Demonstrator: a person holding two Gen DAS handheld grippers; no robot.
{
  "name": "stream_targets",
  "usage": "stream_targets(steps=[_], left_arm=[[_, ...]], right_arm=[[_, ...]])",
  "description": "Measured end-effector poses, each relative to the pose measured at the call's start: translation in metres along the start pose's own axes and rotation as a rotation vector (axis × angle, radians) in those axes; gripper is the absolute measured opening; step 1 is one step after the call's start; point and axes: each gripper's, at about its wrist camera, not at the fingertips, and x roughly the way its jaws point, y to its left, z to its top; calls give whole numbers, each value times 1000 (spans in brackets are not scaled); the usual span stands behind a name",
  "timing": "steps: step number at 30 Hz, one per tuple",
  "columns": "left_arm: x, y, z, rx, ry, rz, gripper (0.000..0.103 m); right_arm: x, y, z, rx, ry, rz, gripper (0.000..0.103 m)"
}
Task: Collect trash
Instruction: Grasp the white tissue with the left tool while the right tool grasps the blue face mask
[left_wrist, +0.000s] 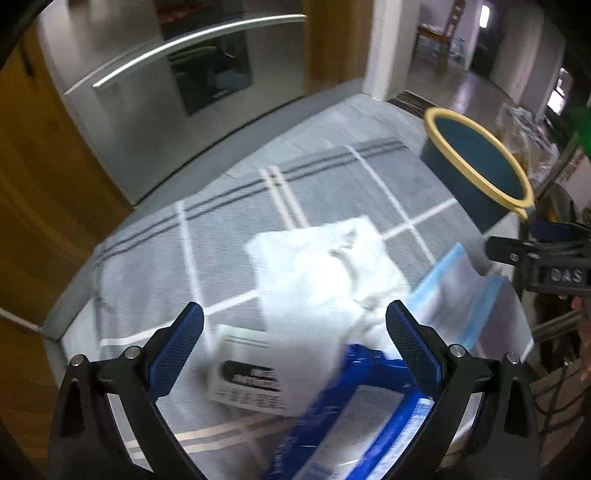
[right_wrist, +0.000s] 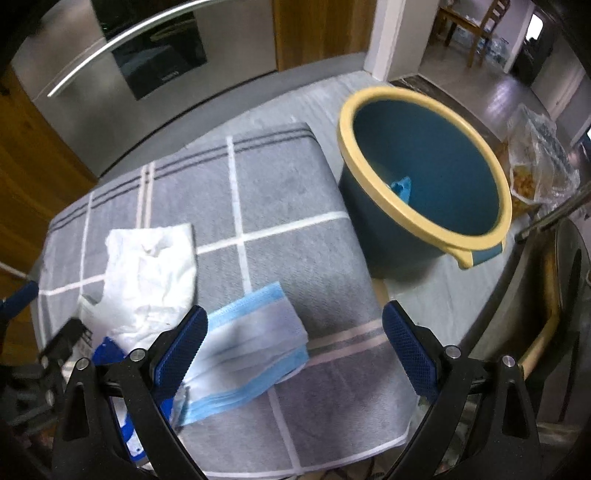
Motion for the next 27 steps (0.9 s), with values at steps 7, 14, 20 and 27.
stream_targets(steps=[7, 14, 20, 27], left_arm=[[26, -31, -2, 83, 72, -91, 80], [51, -54, -9, 188, 134, -71, 54], [57, -52, -6, 190, 130, -39, 10], [26, -36, 13, 113, -41, 17, 7]], right_arm=[[13, -6, 1, 25, 53, 15, 77], [21, -5, 3, 25, 73, 37, 75], [39, -16, 0, 86, 152, 82, 72], [49, -23, -7, 139, 220, 133, 56]])
